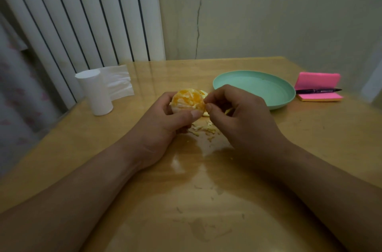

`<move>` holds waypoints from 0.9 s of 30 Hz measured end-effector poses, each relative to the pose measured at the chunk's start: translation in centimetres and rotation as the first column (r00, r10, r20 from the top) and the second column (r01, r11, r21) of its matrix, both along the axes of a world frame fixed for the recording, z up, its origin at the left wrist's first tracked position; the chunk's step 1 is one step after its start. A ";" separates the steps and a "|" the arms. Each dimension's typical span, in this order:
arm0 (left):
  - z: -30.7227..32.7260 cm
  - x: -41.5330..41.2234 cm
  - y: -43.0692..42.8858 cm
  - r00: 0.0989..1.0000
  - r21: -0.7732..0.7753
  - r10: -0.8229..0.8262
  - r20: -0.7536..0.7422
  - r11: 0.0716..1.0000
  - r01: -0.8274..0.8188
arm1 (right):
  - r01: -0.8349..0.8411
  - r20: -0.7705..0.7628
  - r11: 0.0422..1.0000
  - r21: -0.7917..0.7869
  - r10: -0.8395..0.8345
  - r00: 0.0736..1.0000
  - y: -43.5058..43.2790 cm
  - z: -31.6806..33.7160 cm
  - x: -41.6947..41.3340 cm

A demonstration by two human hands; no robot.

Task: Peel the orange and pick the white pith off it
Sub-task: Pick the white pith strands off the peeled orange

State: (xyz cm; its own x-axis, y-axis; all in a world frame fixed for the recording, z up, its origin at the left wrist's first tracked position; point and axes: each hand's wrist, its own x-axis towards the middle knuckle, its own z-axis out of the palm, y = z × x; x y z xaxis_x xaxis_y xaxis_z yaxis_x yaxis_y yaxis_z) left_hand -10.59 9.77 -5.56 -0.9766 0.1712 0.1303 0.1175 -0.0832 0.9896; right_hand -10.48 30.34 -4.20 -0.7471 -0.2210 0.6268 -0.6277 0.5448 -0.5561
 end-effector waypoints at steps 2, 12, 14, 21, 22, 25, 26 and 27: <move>0.0 0.0 -0.1 1.000 0.009 -0.010 0.001 1.000 0.010 | 0.009 -0.020 0.999 0.032 -0.008 1.000 0.1 0.1 0.0; -0.1 -0.1 -0.3 0.999 -0.068 0.000 -0.034 0.998 -0.002 | 0.075 -0.146 0.977 0.197 -0.046 0.988 0.1 0.3 -0.2; -0.1 0.0 -0.2 0.999 -0.078 0.001 -0.043 0.997 -0.005 | 0.095 -0.176 0.973 0.210 -0.058 0.983 0.0 0.4 -0.1; -0.2 0.0 -0.1 0.998 -0.085 -0.029 -0.054 0.996 0.025 | 0.125 -0.208 0.971 0.202 -0.082 0.975 -0.2 0.5 -0.1; -0.3 0.0 -0.1 0.998 -0.075 -0.035 -0.045 0.997 0.031 | 0.116 -0.198 0.975 0.189 -0.078 0.977 -0.2 0.5 -0.1; -0.2 -0.2 -0.1 0.998 -0.046 -0.050 -0.031 0.998 0.048 | 0.076 -0.182 0.986 0.148 -0.048 0.982 0.1 0.5 0.0; -0.2 -0.2 -0.1 0.998 -0.043 -0.049 -0.028 0.998 0.048 | 0.061 -0.178 0.988 0.145 -0.034 0.983 0.2 0.5 0.0; -0.2 -0.3 -0.2 0.998 -0.031 -0.049 -0.027 0.998 0.048 | 0.047 -0.173 0.987 0.151 -0.021 0.985 0.3 0.5 -0.1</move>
State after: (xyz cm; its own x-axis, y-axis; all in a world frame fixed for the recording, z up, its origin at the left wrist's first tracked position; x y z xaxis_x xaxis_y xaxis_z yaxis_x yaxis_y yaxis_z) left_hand -10.85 9.59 -5.73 -0.9632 0.2223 0.1508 0.1411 -0.0593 0.9882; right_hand -10.58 30.65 -3.70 -0.6408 -0.3011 0.7062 -0.6856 0.6383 -0.3500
